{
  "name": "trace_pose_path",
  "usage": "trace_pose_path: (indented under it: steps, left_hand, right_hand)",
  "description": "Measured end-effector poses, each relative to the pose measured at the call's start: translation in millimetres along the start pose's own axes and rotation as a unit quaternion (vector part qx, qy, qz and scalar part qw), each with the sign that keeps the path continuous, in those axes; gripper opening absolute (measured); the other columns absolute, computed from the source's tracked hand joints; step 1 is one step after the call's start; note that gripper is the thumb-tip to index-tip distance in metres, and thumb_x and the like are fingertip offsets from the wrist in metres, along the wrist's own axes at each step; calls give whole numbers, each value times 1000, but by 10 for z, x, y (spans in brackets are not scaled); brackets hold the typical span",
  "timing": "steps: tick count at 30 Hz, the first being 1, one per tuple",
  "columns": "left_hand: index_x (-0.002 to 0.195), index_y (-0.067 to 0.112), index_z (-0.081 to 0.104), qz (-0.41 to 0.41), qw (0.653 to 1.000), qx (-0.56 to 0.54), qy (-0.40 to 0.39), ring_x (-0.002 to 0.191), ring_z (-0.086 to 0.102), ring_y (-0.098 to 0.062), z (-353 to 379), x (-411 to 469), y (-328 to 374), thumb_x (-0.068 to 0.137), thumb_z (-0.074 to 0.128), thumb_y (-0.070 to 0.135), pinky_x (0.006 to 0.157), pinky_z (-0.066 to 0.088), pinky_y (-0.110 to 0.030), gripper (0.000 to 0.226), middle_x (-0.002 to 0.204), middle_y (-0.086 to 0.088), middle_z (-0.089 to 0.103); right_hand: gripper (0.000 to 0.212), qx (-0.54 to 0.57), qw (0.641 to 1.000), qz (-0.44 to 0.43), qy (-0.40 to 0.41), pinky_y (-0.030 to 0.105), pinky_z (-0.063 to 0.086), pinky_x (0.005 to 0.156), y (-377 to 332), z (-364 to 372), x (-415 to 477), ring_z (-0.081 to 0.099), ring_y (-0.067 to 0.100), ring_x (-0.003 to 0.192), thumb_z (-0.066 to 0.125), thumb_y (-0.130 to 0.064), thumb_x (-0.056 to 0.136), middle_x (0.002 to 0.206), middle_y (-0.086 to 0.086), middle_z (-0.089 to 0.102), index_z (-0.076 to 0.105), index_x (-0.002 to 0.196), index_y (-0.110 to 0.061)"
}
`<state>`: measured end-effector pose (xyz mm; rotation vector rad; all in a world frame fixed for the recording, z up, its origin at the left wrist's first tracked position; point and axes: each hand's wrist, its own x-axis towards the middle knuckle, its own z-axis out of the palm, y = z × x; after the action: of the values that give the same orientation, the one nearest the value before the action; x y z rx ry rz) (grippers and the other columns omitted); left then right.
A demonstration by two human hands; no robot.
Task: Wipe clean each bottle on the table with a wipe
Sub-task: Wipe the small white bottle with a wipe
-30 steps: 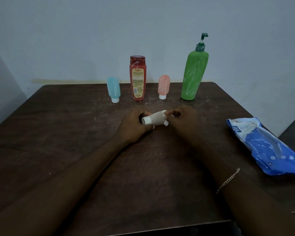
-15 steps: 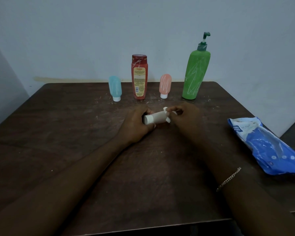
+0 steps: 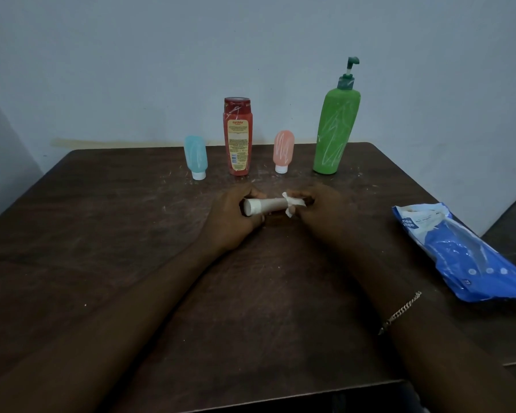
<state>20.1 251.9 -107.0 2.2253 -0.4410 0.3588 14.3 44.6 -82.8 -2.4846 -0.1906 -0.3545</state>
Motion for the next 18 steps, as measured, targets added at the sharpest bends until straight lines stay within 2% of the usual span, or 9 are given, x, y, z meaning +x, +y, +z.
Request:
trace_pose_path:
  steps: [5,8,12,18]
  left_hand:
    - [105,26,62,28,998,38,29,85,53,9,3,-30,70,78,81,18,68,41,-6,33,92,19,55]
    - [108,20,64,53,996,71,31,81,50,10,20,-46,95,80,80,19,69,39,-2,32,95,15,54]
    - [110,18,63,60,995,79,32,82,51,4,14,-58,103,83,78,21,70,39,-2,30,100,11,58]
    - [100,21,63,58,996,54,35,83,56,5,14,-69,95,81,80,22,65,43,-9,26,90,16,58]
  right_hand:
    - [37,-70,996,-37,-50,20,32,79,-138,-2,32,54,13,100,68,-21,88,119,3,60,65,126,-23]
    - [35,-75,994,-67,-33,19,33,81,-294,63,-45,54,14,101,67,-17,89,120,4,59,66,123,-18]
    - [32,-80,992,-96,-5,20,32,79,-430,201,-131,53,14,98,70,-17,85,115,5,58,68,117,-15]
    - [29,-46,996,-79,2,20,36,79,-320,160,-86,54,13,94,70,-17,86,112,5,60,70,115,-14]
